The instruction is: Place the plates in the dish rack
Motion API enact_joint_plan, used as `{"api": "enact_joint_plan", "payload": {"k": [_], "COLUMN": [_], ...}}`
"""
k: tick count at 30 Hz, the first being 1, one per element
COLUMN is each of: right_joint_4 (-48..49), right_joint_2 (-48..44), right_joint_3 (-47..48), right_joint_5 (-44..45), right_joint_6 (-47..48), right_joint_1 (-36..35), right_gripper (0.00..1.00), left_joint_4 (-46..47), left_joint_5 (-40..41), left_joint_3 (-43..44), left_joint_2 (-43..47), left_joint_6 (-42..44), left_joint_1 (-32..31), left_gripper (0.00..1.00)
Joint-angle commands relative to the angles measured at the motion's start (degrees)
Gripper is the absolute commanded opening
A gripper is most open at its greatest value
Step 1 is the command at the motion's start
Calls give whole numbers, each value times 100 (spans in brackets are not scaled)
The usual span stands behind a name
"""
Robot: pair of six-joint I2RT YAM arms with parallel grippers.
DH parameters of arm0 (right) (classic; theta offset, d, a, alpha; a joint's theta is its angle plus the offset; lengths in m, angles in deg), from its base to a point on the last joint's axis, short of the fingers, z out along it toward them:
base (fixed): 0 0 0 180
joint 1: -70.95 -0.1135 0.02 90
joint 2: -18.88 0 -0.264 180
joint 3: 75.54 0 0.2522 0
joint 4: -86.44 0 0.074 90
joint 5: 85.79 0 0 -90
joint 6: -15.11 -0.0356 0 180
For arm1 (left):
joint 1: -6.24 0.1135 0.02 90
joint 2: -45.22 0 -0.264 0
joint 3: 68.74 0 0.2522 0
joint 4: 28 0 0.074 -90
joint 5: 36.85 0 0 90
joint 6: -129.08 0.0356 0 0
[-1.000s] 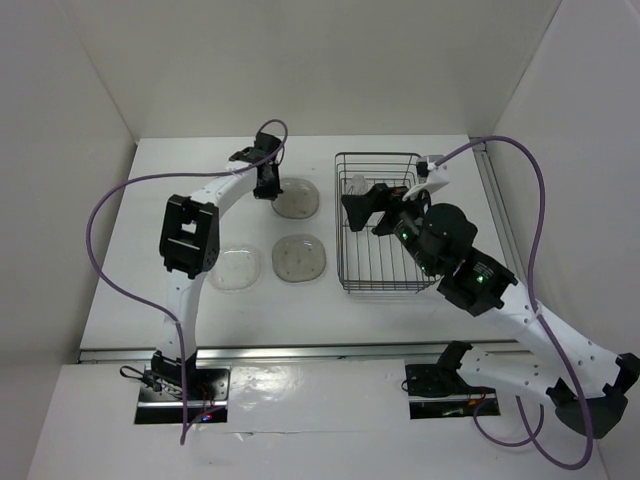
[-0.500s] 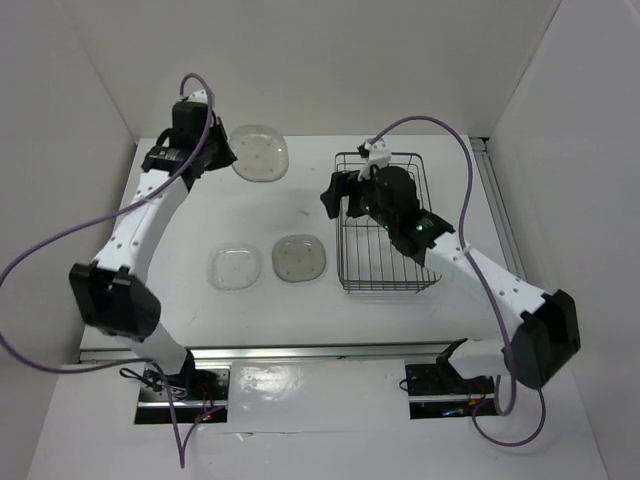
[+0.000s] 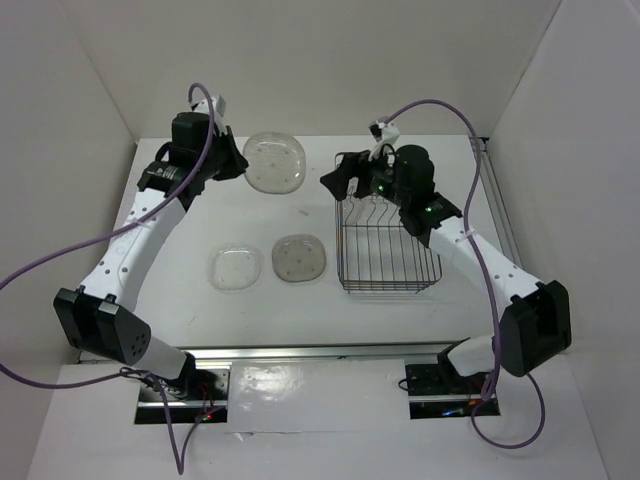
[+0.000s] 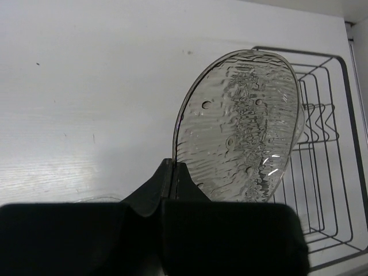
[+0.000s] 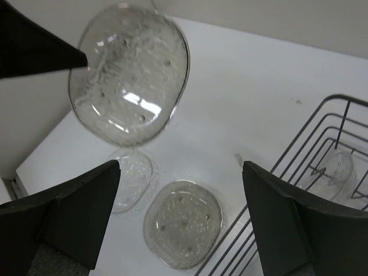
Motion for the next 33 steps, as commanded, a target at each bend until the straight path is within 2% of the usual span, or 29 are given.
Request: {"api": "enact_joint_plan", "payload": {"k": [1,13,17,20,22,25,26,29,32,33], "right_joint_4": [682,937,1060,1314,1446,1578,1579,1868,2026,2027], "right_joint_2": [-181,671,829,883,944,1005,1006,1006,1006,1006], "right_joint_3": [216,602,655,656,656,656,656,542,480,428], "right_joint_5": [-675,-1141,-1273,-1414,-1571,-1624,-1625,-1730,-1730,-1730], "right_joint_6": [-219,-404,-667,-861,-931,-1045,-1124,-1292,-1529,-1642], "right_joint_1": [209,508,560,560,560,560,560,560,560,560], "right_gripper": [93,90,81,81,77,61,42,31,10,8], "left_joint_4": [448,748,801,853,854,915,968,968,968,968], "left_joint_5": [-292,-846,-1092,-1312,-1374,-1427,-1427,-1497,-1550,-1550], "left_joint_3": [-126,-285,-285,-285,-338,-338,-390,-391,-391,-391], "left_joint_2": [162,295,295,233,233,233,233,180,180,128], "left_joint_6": [31,-83,-136,-136,-197,-198,-198,-198,-198,-198], "left_joint_1": [-162,-294,-347,-347,-347,-347,-347,-399,-400,-400], "left_gripper": [0,0,0,0,0,0,0,0,0,0]}}
